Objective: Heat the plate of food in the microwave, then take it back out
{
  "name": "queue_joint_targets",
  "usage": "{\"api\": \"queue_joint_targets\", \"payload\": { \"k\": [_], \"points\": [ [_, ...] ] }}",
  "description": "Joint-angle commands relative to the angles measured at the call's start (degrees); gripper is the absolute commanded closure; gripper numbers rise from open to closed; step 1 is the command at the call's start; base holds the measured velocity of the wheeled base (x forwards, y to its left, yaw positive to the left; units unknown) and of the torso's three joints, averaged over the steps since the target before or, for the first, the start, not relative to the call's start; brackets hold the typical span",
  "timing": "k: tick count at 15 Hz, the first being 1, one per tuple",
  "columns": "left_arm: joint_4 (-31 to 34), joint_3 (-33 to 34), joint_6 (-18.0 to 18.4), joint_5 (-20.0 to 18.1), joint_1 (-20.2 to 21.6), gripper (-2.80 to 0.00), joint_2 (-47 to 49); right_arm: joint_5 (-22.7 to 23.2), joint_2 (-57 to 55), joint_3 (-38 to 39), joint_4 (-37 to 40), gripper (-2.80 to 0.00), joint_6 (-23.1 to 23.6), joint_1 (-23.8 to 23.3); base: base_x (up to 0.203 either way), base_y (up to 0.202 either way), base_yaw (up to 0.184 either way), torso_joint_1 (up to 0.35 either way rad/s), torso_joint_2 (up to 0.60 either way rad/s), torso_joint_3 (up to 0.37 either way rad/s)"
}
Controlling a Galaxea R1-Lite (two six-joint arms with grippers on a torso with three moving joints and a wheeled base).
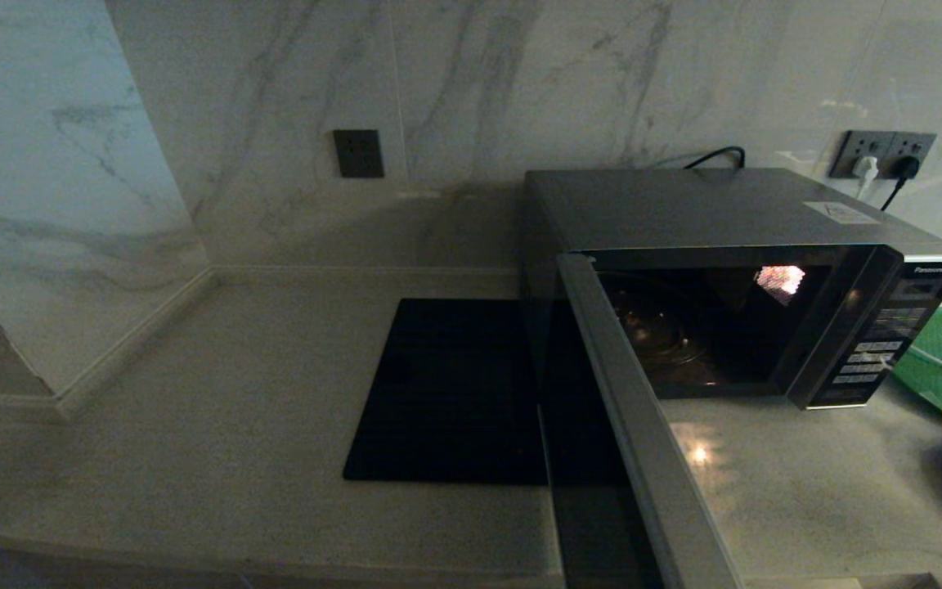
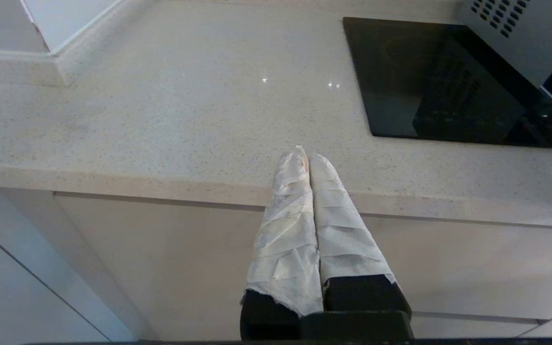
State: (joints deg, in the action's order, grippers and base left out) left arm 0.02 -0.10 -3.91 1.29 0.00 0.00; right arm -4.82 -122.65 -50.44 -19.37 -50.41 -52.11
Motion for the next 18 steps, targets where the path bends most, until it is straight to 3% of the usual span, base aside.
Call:
{"api": "queue_joint_targets", "payload": {
  "k": [1,6,13,18],
  "points": [
    [-0.02,0.01,-0.04,0.03,0.00,0.00,0.00,0.06,0.10,0.08,-0.05,-2.80,-0.40,-0.41,0.000,0.000,0.000,0.000,0.00,0.000],
    [-0.02,0.01,-0.04,0.03,0.00,0.00,0.00,0.07,3.34,1.97,-0.05,-2.80,-0.34,-1.04,0.000,0.000,0.000,0.000,0.00,0.000],
    [-0.02,0.01,-0.04,0.03,0.00,0.00,0.00,-0.06,16.80,8.93,-0.07,-2.80,-0.10,-1.06,0.000,0.000,0.000,0.000,0.00,0.000],
    [-0.02,0.01,-0.04,0.03,0.00,0.00,0.00,-0.04,28.81,13.23,0.05,-2.80,5.75,0.43,0.000,0.000,0.000,0.000,0.00,0.000]
  ]
}}
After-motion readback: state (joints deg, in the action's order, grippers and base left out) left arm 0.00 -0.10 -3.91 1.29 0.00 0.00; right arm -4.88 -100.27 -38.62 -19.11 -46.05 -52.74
